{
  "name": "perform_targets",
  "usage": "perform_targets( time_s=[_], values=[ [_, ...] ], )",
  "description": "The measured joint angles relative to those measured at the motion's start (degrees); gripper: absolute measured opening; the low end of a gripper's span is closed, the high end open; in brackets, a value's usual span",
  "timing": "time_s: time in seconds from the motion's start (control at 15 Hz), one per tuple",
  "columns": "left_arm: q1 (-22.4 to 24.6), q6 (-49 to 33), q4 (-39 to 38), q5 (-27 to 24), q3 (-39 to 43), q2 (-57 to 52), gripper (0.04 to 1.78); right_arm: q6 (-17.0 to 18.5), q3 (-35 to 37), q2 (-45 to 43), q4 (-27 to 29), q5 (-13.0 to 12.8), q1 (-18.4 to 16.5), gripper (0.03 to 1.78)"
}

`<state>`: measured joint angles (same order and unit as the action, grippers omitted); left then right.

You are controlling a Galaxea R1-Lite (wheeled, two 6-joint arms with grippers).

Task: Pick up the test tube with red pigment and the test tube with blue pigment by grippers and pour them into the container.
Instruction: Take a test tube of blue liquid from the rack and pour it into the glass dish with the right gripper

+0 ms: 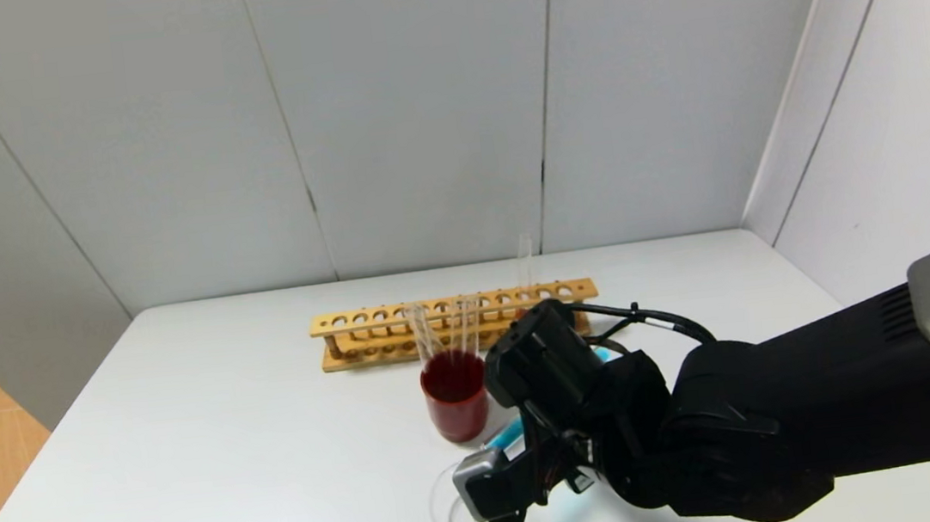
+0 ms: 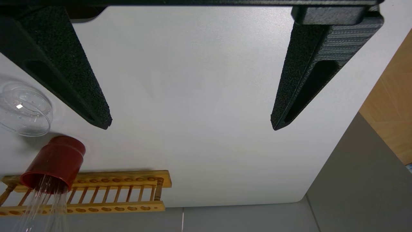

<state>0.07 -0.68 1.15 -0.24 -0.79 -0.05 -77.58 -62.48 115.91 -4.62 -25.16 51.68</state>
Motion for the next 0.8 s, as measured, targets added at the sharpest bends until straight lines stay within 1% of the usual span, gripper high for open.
perform_targets(
  time_s=[0.13, 0.4, 0.73, 0.8],
  values=[
    [0.0, 0.0, 0.0, 0.0, 0.0, 0.0, 1.75, -0.1, -0.1, 0.4, 0.0, -0.5, 0.1, 0.34],
    [0.0, 0.0, 0.0, 0.0, 0.0, 0.0, 1.75, -0.2, -0.1, 1.0, 0.0, -0.6, 0.1, 0.34],
    [0.0, 0.0, 0.0, 0.0, 0.0, 0.0, 1.75, -2.1, -0.6, 1.5, 0.1, -0.7, 0.1, 0.34],
    [0.0, 0.0, 0.0, 0.0, 0.0, 0.0, 1.75, -2.7, -0.9, 1.6, 0.1, -1.2, 0.1, 0.34]
  ],
)
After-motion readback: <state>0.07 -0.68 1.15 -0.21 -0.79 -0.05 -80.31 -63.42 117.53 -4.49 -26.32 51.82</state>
